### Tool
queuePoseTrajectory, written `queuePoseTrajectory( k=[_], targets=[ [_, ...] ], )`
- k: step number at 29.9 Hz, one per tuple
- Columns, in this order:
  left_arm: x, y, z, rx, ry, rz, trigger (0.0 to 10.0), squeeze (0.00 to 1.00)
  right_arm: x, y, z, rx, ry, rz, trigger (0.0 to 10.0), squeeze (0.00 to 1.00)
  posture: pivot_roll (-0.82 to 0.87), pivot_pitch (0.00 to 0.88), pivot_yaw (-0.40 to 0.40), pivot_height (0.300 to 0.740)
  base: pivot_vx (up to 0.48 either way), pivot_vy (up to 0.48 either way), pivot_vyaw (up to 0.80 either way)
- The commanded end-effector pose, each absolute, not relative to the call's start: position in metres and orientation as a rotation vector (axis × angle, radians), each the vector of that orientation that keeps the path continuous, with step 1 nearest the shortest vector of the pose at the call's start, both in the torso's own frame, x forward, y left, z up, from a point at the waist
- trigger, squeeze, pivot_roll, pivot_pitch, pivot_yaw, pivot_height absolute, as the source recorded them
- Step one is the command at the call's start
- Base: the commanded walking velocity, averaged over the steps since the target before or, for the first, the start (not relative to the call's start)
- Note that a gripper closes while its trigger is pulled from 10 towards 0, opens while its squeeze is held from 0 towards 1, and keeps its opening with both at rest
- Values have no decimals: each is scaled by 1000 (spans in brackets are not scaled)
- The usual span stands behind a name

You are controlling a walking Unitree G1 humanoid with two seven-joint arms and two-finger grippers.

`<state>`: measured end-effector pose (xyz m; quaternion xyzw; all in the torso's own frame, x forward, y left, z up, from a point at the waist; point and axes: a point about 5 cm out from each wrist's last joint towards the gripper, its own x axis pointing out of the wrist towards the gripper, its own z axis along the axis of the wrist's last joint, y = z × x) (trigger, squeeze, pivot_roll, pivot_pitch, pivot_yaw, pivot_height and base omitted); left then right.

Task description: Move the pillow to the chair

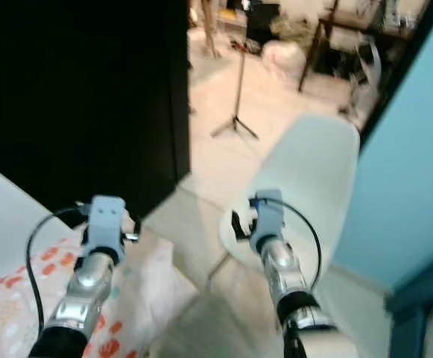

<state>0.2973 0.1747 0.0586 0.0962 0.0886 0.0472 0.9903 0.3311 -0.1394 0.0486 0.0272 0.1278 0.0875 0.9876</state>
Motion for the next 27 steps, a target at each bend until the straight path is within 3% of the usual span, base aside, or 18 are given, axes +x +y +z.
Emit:
queuePoseTrajectory(
  k=[1,27],
  targets=[
    [298,171,57,191,182,82,10000,0,330,-141,46,41,270,176,10000,0,-1,0,-70,740,0,0,-800],
    [301,168,56,190,183,72,10000,0,328,-147,43,37,281,145,10000,0,-11,0,-60,740,0,0,-800]
  ],
)
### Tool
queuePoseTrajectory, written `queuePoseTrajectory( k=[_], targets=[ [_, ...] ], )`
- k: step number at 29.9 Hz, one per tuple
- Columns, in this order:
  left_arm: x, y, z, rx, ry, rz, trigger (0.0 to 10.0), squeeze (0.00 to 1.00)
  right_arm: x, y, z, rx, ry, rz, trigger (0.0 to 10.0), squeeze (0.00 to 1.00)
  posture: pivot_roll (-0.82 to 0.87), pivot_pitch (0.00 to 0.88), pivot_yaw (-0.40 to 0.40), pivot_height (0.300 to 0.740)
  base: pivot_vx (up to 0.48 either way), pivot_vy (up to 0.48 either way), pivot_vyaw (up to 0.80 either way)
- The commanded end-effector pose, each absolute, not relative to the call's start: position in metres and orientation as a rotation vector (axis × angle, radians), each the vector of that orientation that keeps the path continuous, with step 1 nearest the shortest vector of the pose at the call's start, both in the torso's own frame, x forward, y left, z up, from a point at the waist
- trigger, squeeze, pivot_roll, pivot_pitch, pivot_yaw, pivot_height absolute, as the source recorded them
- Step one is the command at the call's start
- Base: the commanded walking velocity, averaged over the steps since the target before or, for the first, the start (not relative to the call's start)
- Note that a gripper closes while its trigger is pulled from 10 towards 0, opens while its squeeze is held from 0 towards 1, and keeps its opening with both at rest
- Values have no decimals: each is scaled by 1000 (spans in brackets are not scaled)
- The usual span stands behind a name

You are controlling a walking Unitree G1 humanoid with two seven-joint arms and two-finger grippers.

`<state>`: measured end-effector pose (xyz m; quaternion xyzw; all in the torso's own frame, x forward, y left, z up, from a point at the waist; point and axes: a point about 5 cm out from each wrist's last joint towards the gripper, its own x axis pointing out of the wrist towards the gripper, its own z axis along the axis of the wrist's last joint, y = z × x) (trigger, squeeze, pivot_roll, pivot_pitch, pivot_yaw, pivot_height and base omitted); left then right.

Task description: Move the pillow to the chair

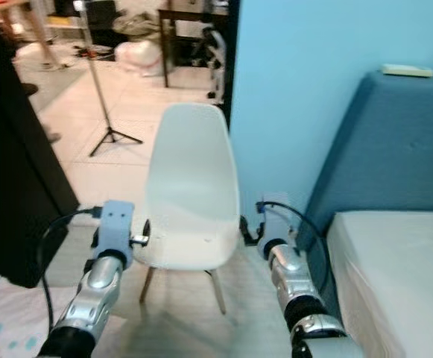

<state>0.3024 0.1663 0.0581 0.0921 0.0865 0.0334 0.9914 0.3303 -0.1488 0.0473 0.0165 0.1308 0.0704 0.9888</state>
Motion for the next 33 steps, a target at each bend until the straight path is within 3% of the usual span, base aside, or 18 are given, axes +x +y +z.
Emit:
queuePoseTrajectory(
  k=[1,33],
  targets=[
    [301,168,56,190,183,72,10000,0,328,-147,43,37,281,144,10000,0,-11,0,-60,740,0,0,-800],
    [300,164,53,184,189,71,10000,0,327,-149,42,65,282,138,10000,0,-23,0,-58,740,0,0,-800]
  ],
)
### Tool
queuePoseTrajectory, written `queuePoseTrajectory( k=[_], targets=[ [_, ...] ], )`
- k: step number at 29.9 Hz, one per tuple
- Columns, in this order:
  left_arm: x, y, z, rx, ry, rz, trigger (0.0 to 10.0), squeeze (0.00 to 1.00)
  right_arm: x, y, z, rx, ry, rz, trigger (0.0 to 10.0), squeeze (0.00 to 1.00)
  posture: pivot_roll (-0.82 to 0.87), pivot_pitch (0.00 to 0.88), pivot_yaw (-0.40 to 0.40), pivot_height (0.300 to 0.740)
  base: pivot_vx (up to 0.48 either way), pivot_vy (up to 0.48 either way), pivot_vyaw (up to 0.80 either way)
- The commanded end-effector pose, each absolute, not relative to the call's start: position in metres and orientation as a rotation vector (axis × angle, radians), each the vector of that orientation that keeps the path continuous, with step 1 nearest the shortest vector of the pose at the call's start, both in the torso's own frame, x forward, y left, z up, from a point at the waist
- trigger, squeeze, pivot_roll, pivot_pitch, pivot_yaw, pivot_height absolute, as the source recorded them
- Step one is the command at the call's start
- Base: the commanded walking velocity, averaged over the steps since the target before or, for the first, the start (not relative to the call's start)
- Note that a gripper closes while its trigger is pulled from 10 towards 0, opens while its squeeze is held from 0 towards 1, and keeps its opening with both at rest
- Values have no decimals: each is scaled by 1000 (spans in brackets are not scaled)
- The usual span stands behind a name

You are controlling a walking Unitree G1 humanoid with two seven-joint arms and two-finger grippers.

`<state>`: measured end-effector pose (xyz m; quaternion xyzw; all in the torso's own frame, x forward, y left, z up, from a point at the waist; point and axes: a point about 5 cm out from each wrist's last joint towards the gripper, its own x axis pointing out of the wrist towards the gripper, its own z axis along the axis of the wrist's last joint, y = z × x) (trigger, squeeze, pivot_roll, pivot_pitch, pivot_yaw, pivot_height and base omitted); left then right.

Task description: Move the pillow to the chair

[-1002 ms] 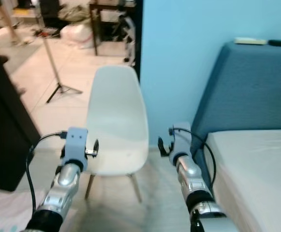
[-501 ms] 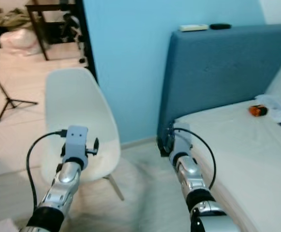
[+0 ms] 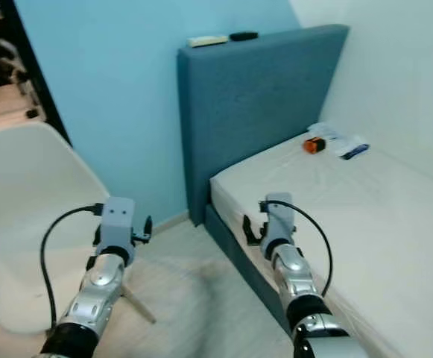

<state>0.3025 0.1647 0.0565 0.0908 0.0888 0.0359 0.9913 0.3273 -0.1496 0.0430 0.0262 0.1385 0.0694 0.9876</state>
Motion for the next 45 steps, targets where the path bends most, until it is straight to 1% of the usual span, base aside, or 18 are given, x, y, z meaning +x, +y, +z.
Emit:
queuePoseTrajectory(
  k=[1,32,45],
  targets=[
    [300,164,53,184,189,71,10000,0,327,-149,42,65,282,138,10000,0,-23,0,-58,740,0,0,-800],
    [301,169,50,181,208,69,10000,0,325,-146,41,70,285,139,10000,0,-15,0,-49,740,0,0,-800],
    [304,166,52,179,199,62,10000,0,327,-147,43,69,278,135,10000,0,-17,0,-46,740,0,0,-800]
  ],
)
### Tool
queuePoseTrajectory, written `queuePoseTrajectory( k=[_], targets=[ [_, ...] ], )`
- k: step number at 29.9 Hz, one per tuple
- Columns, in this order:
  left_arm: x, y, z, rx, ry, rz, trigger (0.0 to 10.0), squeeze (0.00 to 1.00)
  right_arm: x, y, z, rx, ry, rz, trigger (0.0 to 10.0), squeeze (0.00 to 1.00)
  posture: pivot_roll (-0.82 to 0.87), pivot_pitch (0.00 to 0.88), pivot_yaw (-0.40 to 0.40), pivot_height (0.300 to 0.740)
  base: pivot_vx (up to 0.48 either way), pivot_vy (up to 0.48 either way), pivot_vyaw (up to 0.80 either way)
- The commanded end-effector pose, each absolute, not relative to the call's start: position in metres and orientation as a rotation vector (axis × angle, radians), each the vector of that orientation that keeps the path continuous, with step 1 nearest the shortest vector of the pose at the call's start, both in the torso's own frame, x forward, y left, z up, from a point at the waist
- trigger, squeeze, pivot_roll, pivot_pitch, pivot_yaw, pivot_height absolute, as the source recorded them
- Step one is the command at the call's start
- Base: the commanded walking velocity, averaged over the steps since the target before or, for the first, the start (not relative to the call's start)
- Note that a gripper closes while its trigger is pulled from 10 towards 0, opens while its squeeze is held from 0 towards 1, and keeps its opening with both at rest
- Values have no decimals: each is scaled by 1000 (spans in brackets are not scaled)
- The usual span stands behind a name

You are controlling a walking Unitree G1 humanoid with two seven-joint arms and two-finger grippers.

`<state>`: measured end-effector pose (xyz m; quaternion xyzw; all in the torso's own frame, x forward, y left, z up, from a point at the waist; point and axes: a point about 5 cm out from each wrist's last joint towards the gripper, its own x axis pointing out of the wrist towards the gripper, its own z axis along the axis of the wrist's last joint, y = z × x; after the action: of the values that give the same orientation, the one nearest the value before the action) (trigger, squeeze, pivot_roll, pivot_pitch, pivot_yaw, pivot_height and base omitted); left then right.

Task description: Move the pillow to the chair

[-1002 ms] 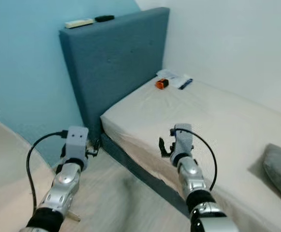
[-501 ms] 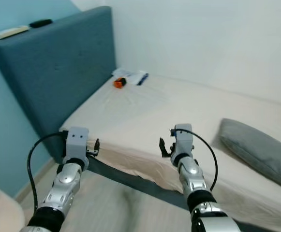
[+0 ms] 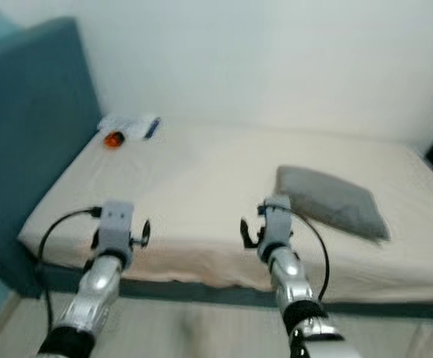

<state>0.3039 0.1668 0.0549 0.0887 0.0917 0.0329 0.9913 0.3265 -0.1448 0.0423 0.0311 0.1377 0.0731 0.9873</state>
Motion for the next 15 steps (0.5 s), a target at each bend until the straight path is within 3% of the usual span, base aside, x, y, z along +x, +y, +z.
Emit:
queuePoseTrajectory(
  k=[1,13,15],
  targets=[
    [304,166,53,179,198,62,10000,0,327,-147,43,68,278,135,10000,0,-16,0,-47,740,0,0,-800],
    [303,165,53,174,196,54,10000,0,326,-148,43,85,263,126,10000,0,-16,0,-47,740,0,0,-800],
    [303,164,53,166,195,46,10000,0,327,-148,44,72,256,127,10000,0,-17,0,-47,740,0,0,0]
  ],
)
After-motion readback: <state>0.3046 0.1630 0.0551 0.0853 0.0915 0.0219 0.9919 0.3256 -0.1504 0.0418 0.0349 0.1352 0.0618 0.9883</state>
